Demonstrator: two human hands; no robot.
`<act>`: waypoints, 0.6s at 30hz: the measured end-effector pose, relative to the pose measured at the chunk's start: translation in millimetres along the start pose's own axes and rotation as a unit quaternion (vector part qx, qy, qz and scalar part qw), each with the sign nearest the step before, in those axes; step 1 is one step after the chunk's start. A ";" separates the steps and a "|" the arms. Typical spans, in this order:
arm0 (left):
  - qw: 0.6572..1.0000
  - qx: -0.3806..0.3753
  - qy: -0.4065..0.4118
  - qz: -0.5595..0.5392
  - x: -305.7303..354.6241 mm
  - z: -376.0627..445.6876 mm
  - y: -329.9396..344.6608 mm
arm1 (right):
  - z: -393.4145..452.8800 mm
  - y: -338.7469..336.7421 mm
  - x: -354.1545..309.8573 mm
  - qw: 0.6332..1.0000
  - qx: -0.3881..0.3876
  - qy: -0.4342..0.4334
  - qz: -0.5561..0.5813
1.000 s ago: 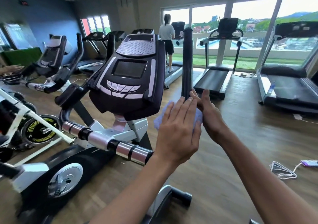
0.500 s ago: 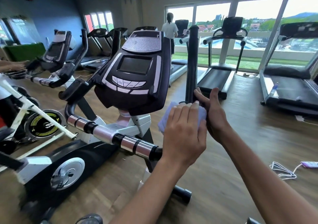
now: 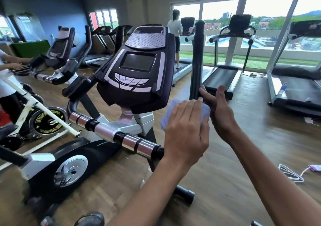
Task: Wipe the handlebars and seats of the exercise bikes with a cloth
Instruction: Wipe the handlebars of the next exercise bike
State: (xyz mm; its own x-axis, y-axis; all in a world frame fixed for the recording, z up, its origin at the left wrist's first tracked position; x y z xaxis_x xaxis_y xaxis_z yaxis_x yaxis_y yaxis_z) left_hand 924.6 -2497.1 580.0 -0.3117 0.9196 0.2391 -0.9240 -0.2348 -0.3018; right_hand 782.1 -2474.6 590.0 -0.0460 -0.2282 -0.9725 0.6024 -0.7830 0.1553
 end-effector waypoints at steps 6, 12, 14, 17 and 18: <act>0.998 -0.028 -0.036 0.046 -16.8 55.9 37.1 | 4.9 1.1 -1.8 0.998 -0.004 -0.045 -0.045; 0.999 0.011 -0.019 0.027 -3.3 11.7 10.5 | -1.8 1.0 -3.1 0.998 0.021 -0.042 -0.048; 1.000 0.008 -0.011 0.021 -4.5 -0.1 3.6 | -4.9 1.4 -5.3 0.997 0.032 -0.043 -0.058; 0.999 0.010 -0.022 0.033 -10.2 19.4 14.8 | -3.7 1.5 -5.6 0.995 0.029 -0.058 -0.078; 0.999 0.008 -0.030 0.032 -12.1 32.2 21.6 | -1.7 2.1 -6.6 0.995 0.024 -0.059 -0.083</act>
State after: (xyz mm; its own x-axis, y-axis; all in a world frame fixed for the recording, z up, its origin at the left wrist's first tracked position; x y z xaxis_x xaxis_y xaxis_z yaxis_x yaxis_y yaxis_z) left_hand 901.4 -2523.4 600.3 -0.3824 0.8821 0.2752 -0.9051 -0.2975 -0.3038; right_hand 785.0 -2473.7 596.4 -0.2360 -0.1581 -0.9588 0.5401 -0.8416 0.0058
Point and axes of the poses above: each hand's wrist, its own z-axis towards the middle knuckle, its own y-axis out of the palm, x = y × z, the point moved 1 cm from there along z, towards the middle knuckle, and after that the axes turned 15 degrees about x, right-handed, at the moved point
